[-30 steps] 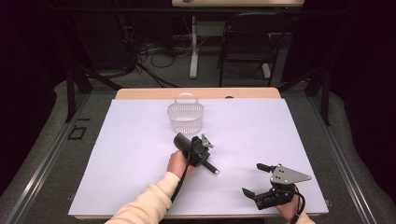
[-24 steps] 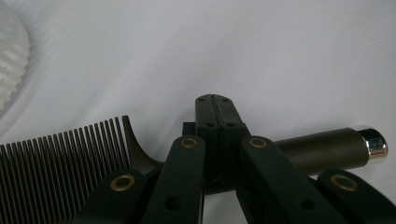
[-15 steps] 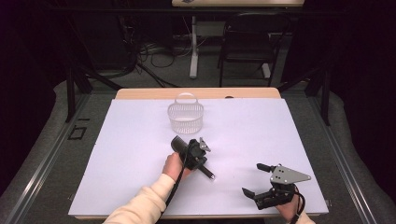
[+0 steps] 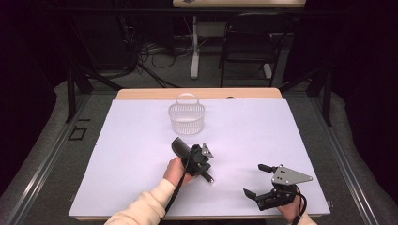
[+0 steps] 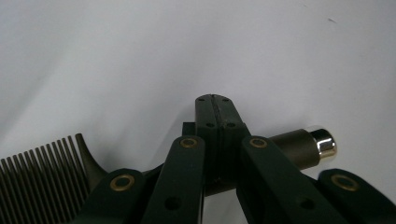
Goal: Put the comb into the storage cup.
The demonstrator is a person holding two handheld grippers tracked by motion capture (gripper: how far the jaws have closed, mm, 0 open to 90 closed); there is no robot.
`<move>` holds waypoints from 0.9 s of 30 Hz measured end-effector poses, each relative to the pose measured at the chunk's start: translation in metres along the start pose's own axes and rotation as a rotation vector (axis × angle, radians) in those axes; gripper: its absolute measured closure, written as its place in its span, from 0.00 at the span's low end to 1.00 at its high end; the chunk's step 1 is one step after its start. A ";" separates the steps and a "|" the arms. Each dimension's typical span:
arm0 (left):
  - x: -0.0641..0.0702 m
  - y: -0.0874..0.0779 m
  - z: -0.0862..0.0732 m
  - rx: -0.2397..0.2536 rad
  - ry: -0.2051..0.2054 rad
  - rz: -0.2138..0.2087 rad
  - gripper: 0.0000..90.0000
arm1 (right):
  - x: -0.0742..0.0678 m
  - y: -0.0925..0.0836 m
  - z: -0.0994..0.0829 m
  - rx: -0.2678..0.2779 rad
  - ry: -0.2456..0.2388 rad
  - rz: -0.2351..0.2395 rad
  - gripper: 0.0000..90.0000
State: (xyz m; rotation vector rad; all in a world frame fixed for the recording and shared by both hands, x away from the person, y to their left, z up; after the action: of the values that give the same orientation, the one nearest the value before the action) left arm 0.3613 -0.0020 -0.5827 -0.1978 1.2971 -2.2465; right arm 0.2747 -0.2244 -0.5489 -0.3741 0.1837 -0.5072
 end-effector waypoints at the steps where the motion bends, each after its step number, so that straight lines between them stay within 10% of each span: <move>1: 0.002 -0.001 -0.001 -0.001 0.003 -0.007 1.00 | 0.000 0.000 0.000 0.001 0.000 0.000 0.00; 27: 0.018 -0.029 -0.038 -0.069 0.043 -0.070 1.00 | 0.000 0.000 0.000 -0.001 0.000 -0.003 0.00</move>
State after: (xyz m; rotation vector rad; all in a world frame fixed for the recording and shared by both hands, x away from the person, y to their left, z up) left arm 0.3215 0.0290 -0.5809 -0.2240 1.4120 -2.2777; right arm 0.2748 -0.2243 -0.5490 -0.3749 0.1834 -0.5097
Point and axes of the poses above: each handheld gripper's, and its own axes: y roughly forward along the jaws, z roughly out of its top, x roughly to its right, the point moved 5 cm from there along y, roughly forward along the jaws, and after that the axes turned 9 degrees about z, right-handed, at the moved point
